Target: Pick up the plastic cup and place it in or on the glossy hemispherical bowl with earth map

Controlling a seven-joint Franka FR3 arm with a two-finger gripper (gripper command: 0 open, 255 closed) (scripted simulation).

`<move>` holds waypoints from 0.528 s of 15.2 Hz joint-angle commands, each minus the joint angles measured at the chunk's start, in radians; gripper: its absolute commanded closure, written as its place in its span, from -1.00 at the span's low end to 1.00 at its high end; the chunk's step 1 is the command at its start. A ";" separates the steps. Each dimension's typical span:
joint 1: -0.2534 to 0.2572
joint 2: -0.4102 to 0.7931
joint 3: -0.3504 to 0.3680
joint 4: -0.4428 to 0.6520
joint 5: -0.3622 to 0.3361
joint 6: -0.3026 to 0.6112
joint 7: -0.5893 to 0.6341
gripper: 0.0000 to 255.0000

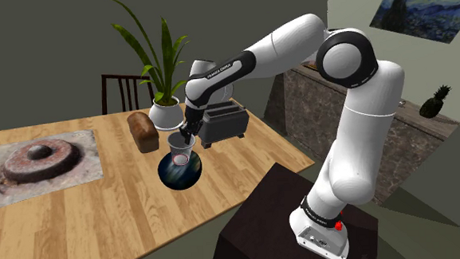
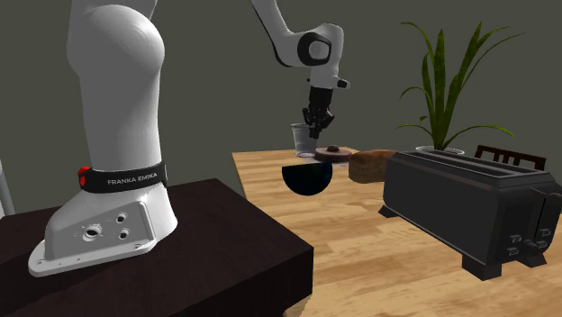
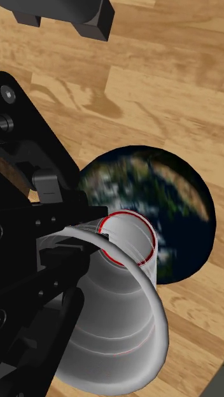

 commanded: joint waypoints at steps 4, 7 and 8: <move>0.000 0.000 0.000 0.000 0.000 0.001 0.000 1.00; 0.000 0.000 0.000 0.000 0.000 0.001 0.000 -1.00; 0.000 0.000 0.000 0.000 0.000 0.001 0.000 -1.00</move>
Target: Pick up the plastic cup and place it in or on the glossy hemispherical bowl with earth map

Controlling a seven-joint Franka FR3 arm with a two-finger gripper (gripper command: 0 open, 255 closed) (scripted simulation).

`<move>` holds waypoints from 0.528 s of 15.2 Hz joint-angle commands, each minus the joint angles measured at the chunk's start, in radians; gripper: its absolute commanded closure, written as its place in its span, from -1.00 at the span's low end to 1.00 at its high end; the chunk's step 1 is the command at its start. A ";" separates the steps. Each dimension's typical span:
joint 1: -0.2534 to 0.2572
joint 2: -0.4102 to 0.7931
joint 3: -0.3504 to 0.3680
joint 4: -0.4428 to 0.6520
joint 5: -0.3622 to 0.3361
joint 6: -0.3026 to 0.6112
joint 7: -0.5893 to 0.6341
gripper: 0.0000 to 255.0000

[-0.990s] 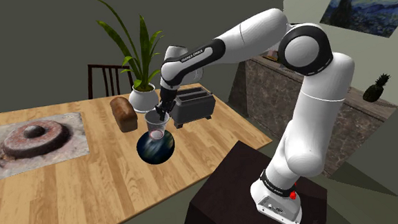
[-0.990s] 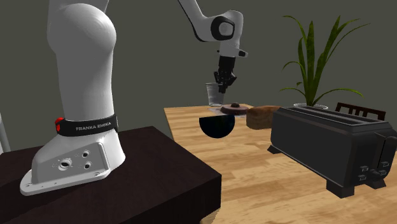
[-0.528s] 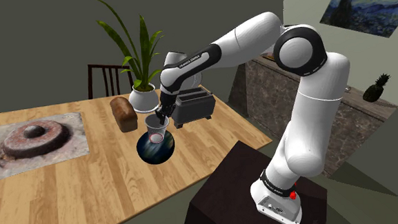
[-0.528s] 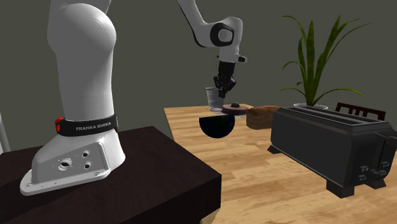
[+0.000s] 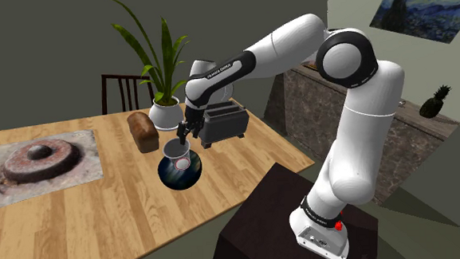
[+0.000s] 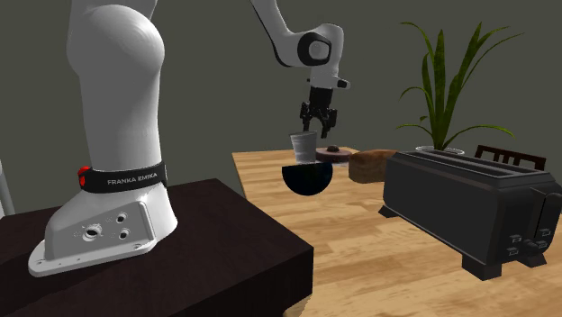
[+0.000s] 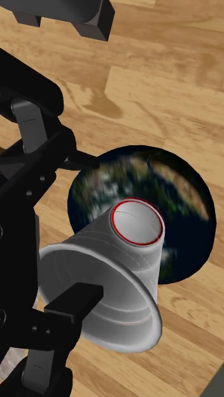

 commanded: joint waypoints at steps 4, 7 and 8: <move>-0.004 -0.042 -0.008 0.017 -0.017 -0.058 0.011 -1.00; -0.007 -0.076 -0.015 0.036 -0.031 -0.111 0.020 -1.00; -0.007 -0.076 -0.015 0.036 -0.031 -0.111 0.020 -1.00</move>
